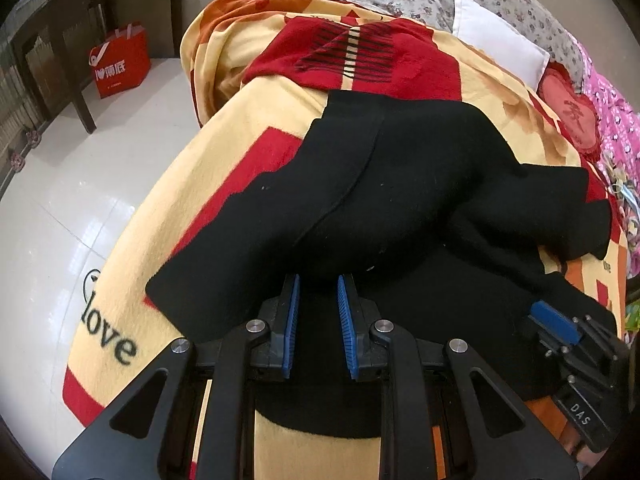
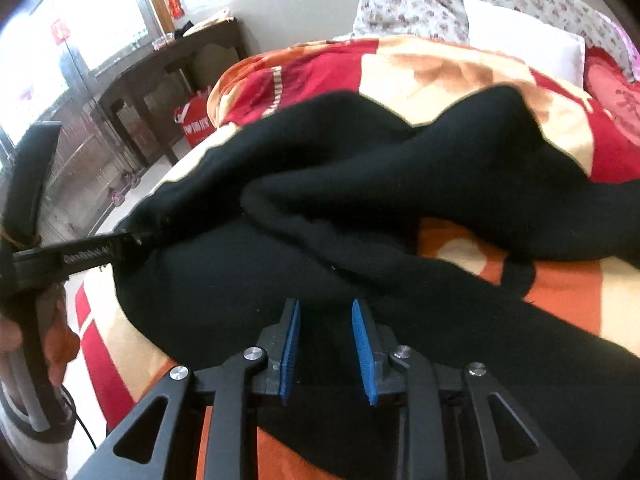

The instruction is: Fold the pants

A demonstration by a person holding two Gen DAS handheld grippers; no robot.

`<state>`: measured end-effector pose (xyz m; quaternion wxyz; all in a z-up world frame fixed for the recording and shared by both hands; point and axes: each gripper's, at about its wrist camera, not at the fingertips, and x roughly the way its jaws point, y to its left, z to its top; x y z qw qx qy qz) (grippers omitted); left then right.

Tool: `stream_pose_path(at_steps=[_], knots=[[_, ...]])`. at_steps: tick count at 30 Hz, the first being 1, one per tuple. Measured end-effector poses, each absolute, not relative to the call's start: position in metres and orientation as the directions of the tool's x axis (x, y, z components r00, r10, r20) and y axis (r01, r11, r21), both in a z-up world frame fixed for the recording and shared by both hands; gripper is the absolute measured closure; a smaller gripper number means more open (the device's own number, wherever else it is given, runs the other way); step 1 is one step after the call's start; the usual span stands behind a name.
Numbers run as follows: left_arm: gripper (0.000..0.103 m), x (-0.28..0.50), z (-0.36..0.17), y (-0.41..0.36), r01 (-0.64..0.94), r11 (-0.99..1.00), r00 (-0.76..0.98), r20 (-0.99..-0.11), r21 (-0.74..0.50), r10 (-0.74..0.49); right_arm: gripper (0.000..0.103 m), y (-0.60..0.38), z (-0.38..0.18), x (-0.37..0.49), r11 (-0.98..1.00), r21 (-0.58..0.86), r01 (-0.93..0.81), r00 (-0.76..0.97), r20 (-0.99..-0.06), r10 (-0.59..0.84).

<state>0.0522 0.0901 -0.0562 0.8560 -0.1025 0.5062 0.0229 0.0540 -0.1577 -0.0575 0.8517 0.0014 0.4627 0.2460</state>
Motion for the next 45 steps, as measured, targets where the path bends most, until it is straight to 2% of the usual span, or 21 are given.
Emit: stream_pose_path(at_steps=[5,8,13,19,27,31,34,35,36,45], knots=[[0.085,0.053,-0.052,0.090,-0.123,0.981,0.489,-0.870,-0.147,-0.069,0.068,-0.157,-0.038,0.065,0.855,0.264,-0.447,0.434,-0.771,0.466],[0.085,0.049,-0.042,0.092,-0.115,0.981,0.512,-0.856,-0.155,-0.075,0.060,-0.155,-0.021,0.078,0.855,0.237,-0.462,0.474,-0.749,0.464],[0.085,0.058,-0.041,0.096,-0.120,0.980,0.512,-0.856,-0.156,-0.073,0.057,-0.143,0.001,0.120,0.858,0.172,-0.484,0.531,-0.722,0.444],[0.085,0.071,-0.046,0.098,-0.127,0.979,0.502,-0.862,-0.160,-0.075,0.057,-0.120,0.000,0.174,0.854,0.073,-0.514,0.535,-0.751,0.386],[0.085,0.091,-0.050,0.103,-0.126,0.975,0.485,-0.869,-0.181,-0.099,0.055,-0.100,-0.033,0.236,0.801,0.092,-0.591,0.395,-0.833,0.388],[0.084,0.092,-0.051,0.104,-0.125,0.975,0.488,-0.867,-0.186,-0.103,0.056,-0.099,-0.055,0.248,0.775,0.191,-0.603,0.298,-0.847,0.441],[0.085,0.092,-0.051,0.102,-0.122,0.978,0.494,-0.865,-0.172,-0.091,0.074,-0.097,-0.053,0.238,0.755,0.176,-0.632,0.321,-0.827,0.461],[0.085,0.092,-0.051,0.102,-0.124,0.977,0.495,-0.864,-0.175,-0.092,0.087,-0.096,-0.051,0.233,0.751,0.167,-0.639,0.330,-0.822,0.464],[0.085,0.091,-0.051,0.103,-0.126,0.975,0.495,-0.863,-0.181,-0.096,0.095,-0.096,-0.048,0.228,0.748,0.161,-0.644,0.339,-0.816,0.468],[0.085,0.086,-0.050,0.105,-0.135,0.973,0.495,-0.863,-0.190,-0.100,0.097,-0.097,-0.014,0.203,0.748,0.126,-0.651,0.420,-0.761,0.494]])
